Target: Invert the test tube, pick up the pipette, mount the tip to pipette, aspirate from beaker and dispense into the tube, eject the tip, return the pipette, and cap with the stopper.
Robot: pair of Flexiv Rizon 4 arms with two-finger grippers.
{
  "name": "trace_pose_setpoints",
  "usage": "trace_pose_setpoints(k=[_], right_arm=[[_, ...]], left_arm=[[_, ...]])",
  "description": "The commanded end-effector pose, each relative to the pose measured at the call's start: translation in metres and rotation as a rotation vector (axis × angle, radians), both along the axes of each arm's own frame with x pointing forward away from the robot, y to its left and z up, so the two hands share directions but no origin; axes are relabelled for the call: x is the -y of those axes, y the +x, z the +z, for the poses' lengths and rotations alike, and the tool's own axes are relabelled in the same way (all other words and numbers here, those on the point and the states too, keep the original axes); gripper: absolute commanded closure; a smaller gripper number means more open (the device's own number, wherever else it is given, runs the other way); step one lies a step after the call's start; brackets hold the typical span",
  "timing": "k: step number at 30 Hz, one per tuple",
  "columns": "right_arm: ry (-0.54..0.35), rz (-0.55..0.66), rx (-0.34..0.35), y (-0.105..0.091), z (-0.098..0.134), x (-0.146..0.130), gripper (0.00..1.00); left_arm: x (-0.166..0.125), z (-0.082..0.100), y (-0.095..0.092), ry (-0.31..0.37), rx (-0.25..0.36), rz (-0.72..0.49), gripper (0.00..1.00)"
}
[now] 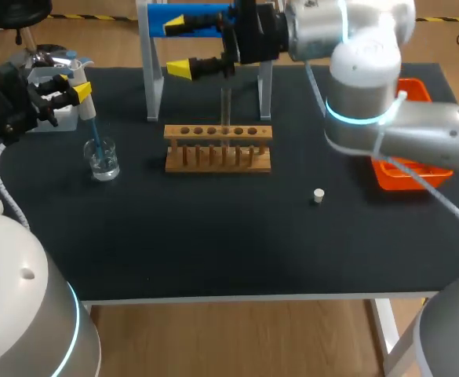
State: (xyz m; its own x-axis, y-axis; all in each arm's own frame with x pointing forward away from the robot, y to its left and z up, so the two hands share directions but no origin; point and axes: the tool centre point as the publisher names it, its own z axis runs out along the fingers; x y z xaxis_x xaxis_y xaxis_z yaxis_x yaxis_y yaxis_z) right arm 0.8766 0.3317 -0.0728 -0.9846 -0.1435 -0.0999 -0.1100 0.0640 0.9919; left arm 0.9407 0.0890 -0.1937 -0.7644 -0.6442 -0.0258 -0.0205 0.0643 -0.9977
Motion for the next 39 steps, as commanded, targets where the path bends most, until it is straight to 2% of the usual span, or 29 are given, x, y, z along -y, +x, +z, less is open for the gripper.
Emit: trace_pose_setpoints(k=[1,5,17,27,33,39], right_arm=[[-0.018,0.322,-0.031,0.013,0.004,-0.017,0.00],[-0.017,0.339,-0.038,0.020,0.006,-0.029,0.00],[-0.093,0.371,-0.038,0.037,0.009,-0.069,0.00],[-0.249,0.375,-0.042,0.046,-0.015,-0.094,0.00],[-0.255,0.363,-0.054,0.052,-0.022,-0.099,0.00],[-0.207,0.379,-0.056,0.053,-0.025,-0.110,0.00]], left_arm=[[0.001,0.000,0.000,0.000,0.001,0.002,1.00],[0.001,0.000,0.000,0.000,0.001,0.002,1.00],[0.001,0.000,0.000,0.000,0.001,0.002,1.00],[0.001,0.000,0.000,0.000,0.001,0.002,1.00],[0.001,0.000,0.000,0.000,0.001,0.002,1.00],[0.001,0.000,0.000,0.000,0.001,0.002,1.00]])
